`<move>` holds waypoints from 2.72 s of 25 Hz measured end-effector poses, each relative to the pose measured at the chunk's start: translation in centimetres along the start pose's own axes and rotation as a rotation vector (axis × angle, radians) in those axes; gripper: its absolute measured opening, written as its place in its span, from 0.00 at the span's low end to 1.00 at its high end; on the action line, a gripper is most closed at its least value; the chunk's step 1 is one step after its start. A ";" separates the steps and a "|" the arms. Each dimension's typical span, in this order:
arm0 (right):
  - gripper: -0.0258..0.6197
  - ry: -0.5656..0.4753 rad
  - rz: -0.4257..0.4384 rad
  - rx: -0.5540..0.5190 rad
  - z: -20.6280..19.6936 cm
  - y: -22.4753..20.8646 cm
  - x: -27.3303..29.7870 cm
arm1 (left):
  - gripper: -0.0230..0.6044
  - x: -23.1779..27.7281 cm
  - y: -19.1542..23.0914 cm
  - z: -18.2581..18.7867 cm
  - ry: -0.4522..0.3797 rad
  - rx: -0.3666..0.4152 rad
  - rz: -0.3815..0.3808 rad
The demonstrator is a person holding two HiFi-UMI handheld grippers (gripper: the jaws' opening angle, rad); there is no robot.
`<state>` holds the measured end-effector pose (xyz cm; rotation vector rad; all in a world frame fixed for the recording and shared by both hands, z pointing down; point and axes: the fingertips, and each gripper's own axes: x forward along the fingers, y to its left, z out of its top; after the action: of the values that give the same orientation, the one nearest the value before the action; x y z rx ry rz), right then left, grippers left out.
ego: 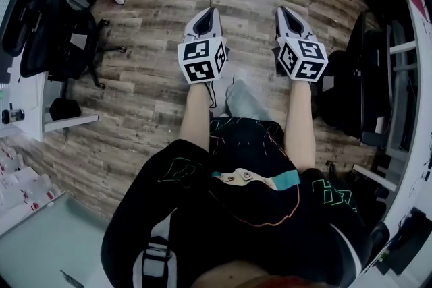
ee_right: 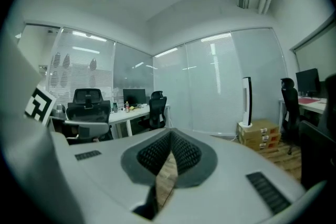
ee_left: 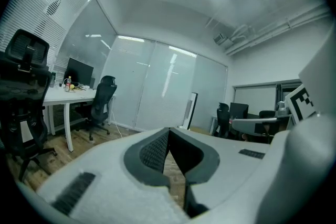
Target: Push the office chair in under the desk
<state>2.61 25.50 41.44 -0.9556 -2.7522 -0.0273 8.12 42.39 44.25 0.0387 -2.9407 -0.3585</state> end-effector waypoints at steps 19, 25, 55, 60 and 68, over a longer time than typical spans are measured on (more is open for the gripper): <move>0.05 -0.059 0.021 0.159 3.8 -12.6 15.7 | 0.05 19.7 -0.3 5.2 0.051 0.138 -0.015; 0.05 -0.109 -0.089 0.224 5.0 -20.7 16.8 | 0.05 26.9 -5.3 6.6 0.068 0.221 -0.128; 0.05 -0.109 -0.957 0.291 0.4 -36.8 1.9 | 0.05 39.5 -31.8 -2.1 0.285 0.324 -1.057; 0.05 -0.138 -1.124 0.352 -1.0 -35.7 -0.1 | 0.05 39.2 -34.2 -3.4 0.335 0.380 -1.223; 0.05 -0.145 -1.475 0.406 -4.1 -29.9 -11.7 | 0.05 29.6 -41.2 -7.3 0.376 0.451 -1.571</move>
<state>-6.02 -5.57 44.59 1.2363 -2.7061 0.3336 -19.49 -0.72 46.44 2.1269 -1.9120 0.1650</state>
